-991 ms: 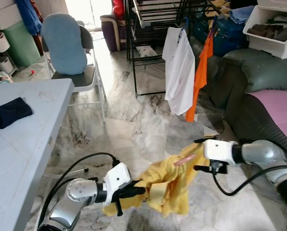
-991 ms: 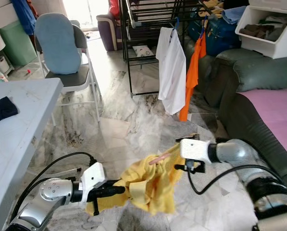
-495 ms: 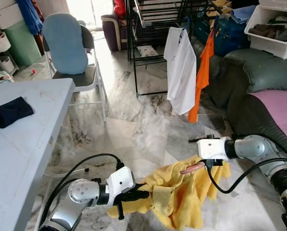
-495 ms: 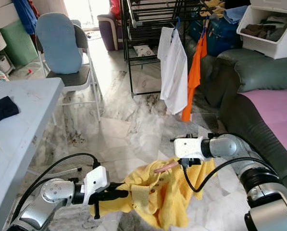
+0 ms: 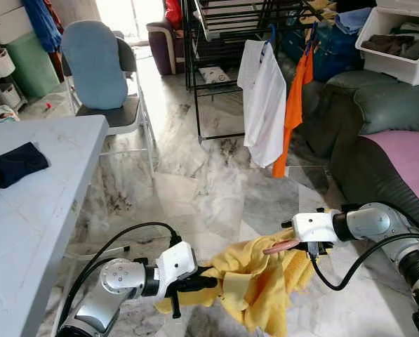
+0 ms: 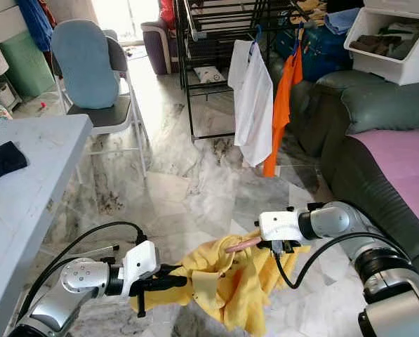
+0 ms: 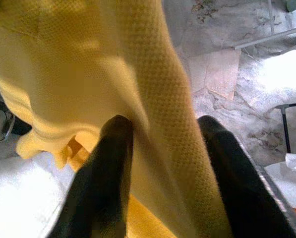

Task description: Hang hanger

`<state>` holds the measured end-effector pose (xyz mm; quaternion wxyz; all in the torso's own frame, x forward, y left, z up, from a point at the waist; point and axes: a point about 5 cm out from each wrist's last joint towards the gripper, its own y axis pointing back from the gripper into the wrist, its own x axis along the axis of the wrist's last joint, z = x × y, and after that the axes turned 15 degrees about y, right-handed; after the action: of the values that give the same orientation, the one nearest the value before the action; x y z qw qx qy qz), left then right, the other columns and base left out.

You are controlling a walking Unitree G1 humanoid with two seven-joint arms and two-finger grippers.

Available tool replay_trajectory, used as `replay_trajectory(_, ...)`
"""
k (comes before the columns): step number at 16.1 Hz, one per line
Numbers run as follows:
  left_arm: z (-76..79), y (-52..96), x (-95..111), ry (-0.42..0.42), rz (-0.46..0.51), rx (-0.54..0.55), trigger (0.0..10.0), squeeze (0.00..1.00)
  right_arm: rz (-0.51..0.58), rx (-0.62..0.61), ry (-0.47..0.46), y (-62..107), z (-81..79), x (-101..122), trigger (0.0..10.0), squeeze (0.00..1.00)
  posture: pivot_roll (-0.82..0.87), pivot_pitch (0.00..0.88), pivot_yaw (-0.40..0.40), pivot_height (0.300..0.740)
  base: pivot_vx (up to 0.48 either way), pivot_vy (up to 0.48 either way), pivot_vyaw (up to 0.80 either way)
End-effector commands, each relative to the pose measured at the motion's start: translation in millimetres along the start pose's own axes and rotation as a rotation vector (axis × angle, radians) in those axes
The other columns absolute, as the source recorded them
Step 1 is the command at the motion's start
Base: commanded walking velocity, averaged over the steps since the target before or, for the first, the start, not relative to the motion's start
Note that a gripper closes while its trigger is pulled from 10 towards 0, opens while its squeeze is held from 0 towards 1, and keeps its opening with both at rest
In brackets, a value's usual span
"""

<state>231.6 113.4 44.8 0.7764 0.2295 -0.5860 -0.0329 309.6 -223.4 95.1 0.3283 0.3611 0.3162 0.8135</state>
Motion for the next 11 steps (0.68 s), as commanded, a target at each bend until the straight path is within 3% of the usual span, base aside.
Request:
replay_trajectory(1,-5.1,1.7,11.0,-0.042,0.034,0.014,10.0,0.00,0.005,0.021,0.012,2.3,3.4,0.6,0.0,0.00,-0.12,0.000,0.036,0.740,0.000,0.000,0.00)
replay_trajectory(11,-6.9,0.5,9.0,-0.044,0.032,0.020,10.0,0.00,0.018,0.021,0.001,0.5,1.8,0.8,0.0,0.00,-0.12,0.000,0.038,0.740,0.000,0.000,0.00)
